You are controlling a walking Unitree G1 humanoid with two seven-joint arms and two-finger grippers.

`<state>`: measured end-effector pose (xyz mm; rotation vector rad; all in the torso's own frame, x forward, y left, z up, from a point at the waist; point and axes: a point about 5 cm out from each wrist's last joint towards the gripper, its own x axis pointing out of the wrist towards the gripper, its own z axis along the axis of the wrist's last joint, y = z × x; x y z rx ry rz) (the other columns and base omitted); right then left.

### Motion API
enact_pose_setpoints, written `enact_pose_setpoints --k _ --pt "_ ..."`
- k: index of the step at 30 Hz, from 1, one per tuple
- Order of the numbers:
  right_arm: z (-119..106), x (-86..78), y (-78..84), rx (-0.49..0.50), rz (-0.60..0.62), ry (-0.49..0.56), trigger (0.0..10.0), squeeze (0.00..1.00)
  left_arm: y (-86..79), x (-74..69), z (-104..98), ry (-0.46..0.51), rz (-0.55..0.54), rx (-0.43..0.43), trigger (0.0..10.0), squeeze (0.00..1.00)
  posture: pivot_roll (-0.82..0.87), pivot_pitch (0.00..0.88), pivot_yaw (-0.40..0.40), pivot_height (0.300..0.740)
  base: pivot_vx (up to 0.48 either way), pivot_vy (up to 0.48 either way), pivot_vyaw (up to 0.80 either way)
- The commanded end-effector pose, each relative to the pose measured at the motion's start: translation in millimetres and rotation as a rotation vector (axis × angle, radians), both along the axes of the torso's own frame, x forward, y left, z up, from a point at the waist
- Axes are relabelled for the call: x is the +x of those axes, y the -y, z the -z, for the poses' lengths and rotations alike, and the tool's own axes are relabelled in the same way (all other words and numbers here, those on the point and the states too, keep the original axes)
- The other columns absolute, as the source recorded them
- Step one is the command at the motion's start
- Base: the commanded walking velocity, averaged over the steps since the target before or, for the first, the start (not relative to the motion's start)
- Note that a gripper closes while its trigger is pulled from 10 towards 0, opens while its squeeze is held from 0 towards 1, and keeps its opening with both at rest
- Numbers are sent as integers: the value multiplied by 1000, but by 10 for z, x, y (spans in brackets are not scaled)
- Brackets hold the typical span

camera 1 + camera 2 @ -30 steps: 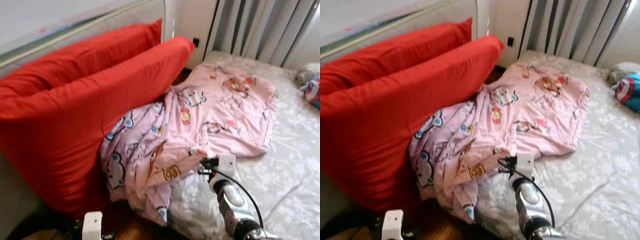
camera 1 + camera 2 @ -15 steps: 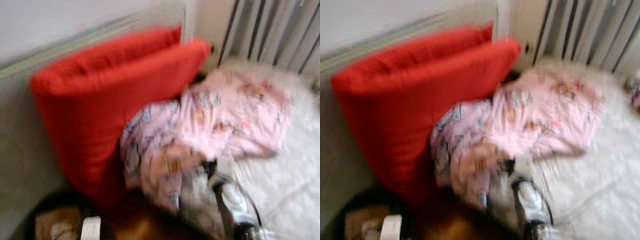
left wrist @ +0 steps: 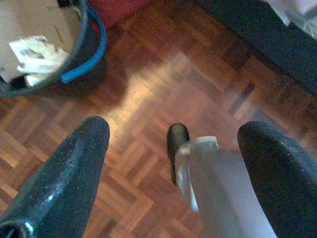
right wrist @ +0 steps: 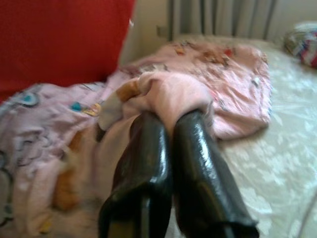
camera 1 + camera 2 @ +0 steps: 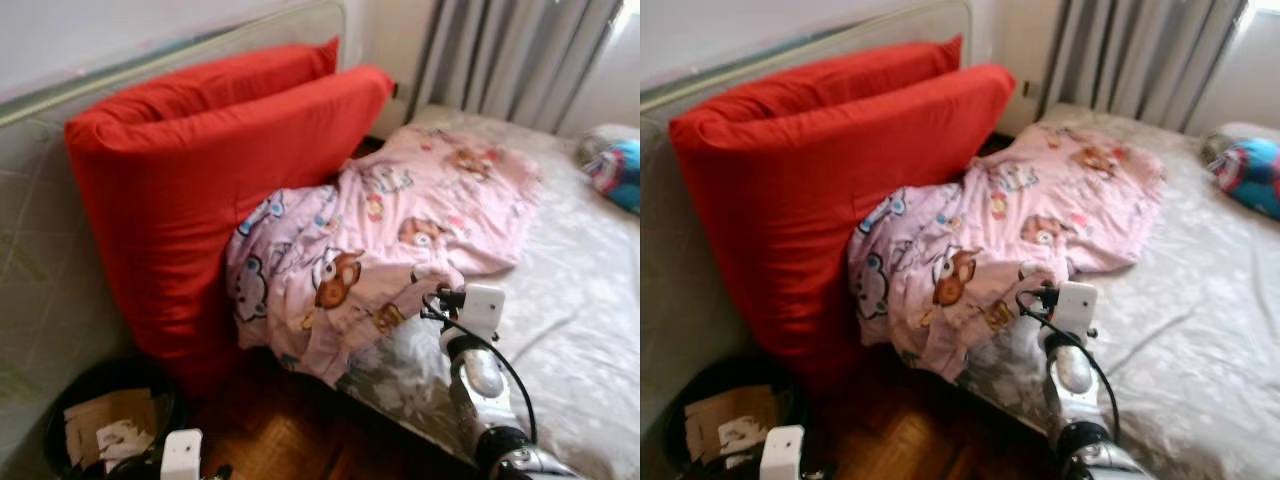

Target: Clean up the room

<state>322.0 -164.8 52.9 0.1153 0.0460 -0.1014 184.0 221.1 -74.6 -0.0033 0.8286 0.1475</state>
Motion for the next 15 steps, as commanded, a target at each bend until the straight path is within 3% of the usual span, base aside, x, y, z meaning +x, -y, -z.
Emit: enact_pose_setpoints --k 1,15 --pt "-38 -2 44 -18 29 22 10000 0 43 -53 37 -20 7 -7 10000 0 22 40 -29 740 -262 0 0" --pt "-4 -31 -48 -43 39 -4 10000 0 44 -48 35 -19 12 -12 10000 0 21 48 -30 740 -263 0 0"
